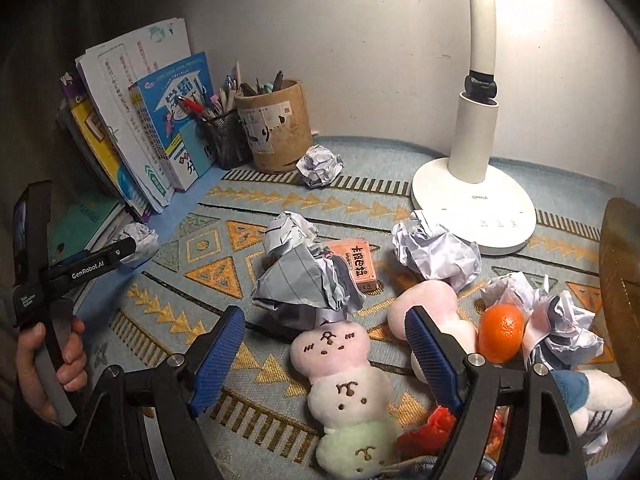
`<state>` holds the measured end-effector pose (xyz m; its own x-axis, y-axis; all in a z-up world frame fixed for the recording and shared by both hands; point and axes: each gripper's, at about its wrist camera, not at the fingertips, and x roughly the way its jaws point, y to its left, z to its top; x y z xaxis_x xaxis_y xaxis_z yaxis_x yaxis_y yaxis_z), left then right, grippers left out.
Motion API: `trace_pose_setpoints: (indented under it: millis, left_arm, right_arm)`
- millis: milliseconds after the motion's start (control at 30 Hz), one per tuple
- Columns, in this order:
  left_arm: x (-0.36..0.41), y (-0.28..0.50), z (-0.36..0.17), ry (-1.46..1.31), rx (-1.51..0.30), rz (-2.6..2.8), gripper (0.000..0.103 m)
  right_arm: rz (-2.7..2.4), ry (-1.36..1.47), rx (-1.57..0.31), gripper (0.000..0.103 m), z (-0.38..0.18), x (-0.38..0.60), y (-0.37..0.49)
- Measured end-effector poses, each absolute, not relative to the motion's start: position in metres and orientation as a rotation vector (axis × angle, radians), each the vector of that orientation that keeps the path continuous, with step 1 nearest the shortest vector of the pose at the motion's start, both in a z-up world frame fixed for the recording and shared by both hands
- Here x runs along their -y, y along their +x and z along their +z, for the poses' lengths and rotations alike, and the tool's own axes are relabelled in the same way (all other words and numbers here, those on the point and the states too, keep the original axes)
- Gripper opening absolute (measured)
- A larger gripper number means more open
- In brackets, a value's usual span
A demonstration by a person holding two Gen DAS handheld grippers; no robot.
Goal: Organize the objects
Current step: 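Grasp a crumpled paper ball with each tool from the pile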
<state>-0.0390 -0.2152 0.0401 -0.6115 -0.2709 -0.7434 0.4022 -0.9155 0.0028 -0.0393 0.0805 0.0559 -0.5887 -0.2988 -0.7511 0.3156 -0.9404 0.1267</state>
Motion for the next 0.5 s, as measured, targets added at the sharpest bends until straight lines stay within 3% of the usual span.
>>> trace_pose_setpoints:
  millis: [133, 200, 267, 300, 367, 500]
  left_arm:
    - [0.216, -0.051, 0.031, 1.129, -0.267, -2.536, 0.097]
    - [0.215, -0.054, 0.029, 1.139, -0.291, -2.554, 0.084]
    - [0.215, -0.056, 0.025, 1.155, -0.304, -2.559, 0.062]
    - [0.215, -0.056, 0.023, 1.161, -0.314, -2.566, 0.056]
    - [0.218, -0.055, 0.02, 1.156, -0.359, -2.593, 0.051]
    - [0.215, -0.05, 0.022, 1.144, -0.387, -2.648, 0.048]
  right_arm:
    - [-2.511, 1.259, -0.053, 0.081, 0.05, -0.071, -0.058]
    - [-2.464, 1.299, -0.017, 0.081, 0.044, -0.069, -0.066]
    - [-2.446, 1.304, -0.001, 0.08, 0.04, -0.067, -0.071]
    - [-2.443, 1.288, 0.008, 0.076, 0.04, -0.066, -0.071]
    - [-2.402, 1.269, 0.018, 0.057, 0.042, -0.063, -0.071]
    - [-2.413, 1.232, -0.033, 0.046, 0.047, -0.056, -0.065]
